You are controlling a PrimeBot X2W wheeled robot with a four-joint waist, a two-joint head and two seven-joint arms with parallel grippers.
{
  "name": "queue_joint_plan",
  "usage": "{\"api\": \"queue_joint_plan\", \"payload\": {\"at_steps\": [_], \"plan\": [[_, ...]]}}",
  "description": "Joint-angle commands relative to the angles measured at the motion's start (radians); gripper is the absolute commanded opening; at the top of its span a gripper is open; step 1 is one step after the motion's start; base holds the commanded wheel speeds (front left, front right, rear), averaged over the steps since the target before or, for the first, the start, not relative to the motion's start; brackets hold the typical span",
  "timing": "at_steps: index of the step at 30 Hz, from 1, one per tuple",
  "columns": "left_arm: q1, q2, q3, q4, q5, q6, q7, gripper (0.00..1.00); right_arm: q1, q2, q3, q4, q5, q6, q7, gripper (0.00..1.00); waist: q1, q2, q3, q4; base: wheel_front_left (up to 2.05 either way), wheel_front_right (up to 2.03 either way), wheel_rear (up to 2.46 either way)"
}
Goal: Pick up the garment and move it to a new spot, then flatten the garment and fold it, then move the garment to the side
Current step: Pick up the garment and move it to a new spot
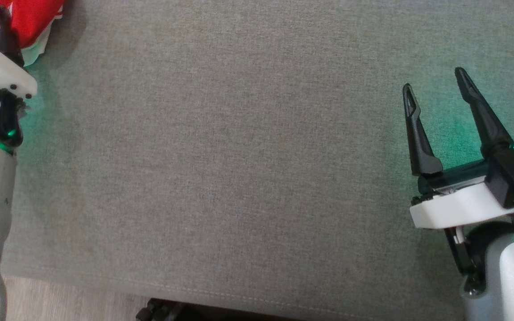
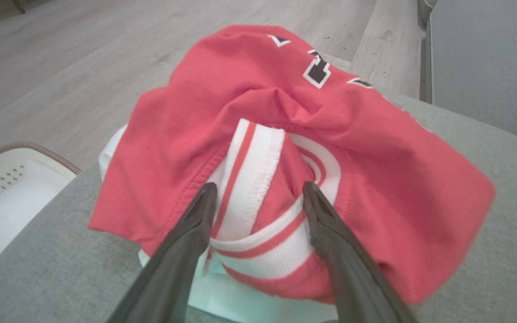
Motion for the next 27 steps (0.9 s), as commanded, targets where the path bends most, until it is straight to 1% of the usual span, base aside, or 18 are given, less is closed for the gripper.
{"api": "queue_joint_plan", "payload": {"at_steps": [1, 5, 6, 7, 8, 9, 13, 16, 22, 27], "plan": [[-0.032, 0.054, 0.04, 0.002, -0.009, -0.001, 0.009, 1.0, -0.019, -0.003, 0.029, -0.037, 0.002, 0.007, -0.007, 1.0, 0.0, 0.0, -0.001, -0.001, 0.0, 0.0, 0.0], [-0.044, 0.031, 0.034, 0.049, -0.026, -0.026, 0.045, 1.0, -0.023, -0.003, 0.029, -0.032, 0.003, 0.007, -0.009, 1.0, 0.0, 0.0, 0.001, -0.003, 0.0, 0.0, 0.0], [-0.046, 0.028, 0.03, 0.058, -0.027, -0.032, 0.052, 0.72, -0.023, -0.003, 0.029, -0.031, 0.002, 0.007, -0.009, 1.0, 0.0, 0.0, 0.002, -0.003, 0.0, 0.0, 0.0], [-0.048, 0.025, 0.027, 0.066, -0.028, -0.038, 0.055, 0.35, -0.024, -0.003, 0.027, -0.029, 0.001, 0.007, -0.01, 1.0, 0.0, 0.0, 0.002, -0.003, 0.0, 0.0, 0.0], [-0.051, 0.024, 0.026, 0.072, -0.028, -0.042, 0.053, 0.02, -0.025, -0.003, 0.026, -0.027, 0.001, 0.007, -0.011, 1.0, 0.0, 0.0, 0.002, -0.003, 0.0, 0.0, 0.0], [-0.053, 0.023, 0.023, 0.076, -0.025, -0.045, 0.044, 0.0, -0.026, -0.003, 0.024, -0.025, 0.001, 0.007, -0.013, 1.0, 0.0, 0.0, 0.0, -0.003, 0.0, 0.0, 0.0], [-0.066, 0.036, 0.007, 0.09, -0.006, -0.058, 0.017, 0.0, -0.031, -0.003, 0.02, -0.006, 0.012, 0.007, -0.029, 1.0, 0.0, 0.0, -0.025, -0.002, 0.0, 0.0, 0.0], [-0.079, 0.056, -0.007, 0.098, 0.014, -0.062, 0.0, 0.0, -0.032, -0.003, 0.021, 0.021, 0.032, 0.007, -0.05, 1.0, 0.0, 0.0, -0.067, -0.007, 0.0, 0.0, 0.0], [-0.123, 0.122, -0.053, 0.065, 0.075, -0.077, -0.028, 0.0, -0.024, -0.003, 0.009, 0.11, 0.092, 0.007, -0.113, 1.0, 0.0, 0.0, -0.208, -0.034, 0.0, 0.0, 0.0], [-0.169, 0.159, -0.102, 0.006, 0.119, -0.087, 0.017, 0.0, 0.012, -0.003, -0.004, 0.196, 0.152, 0.007, -0.169, 1.0, 0.0, 0.0, -0.356, -0.082, 0.0, 0.0, 0.0]]}}
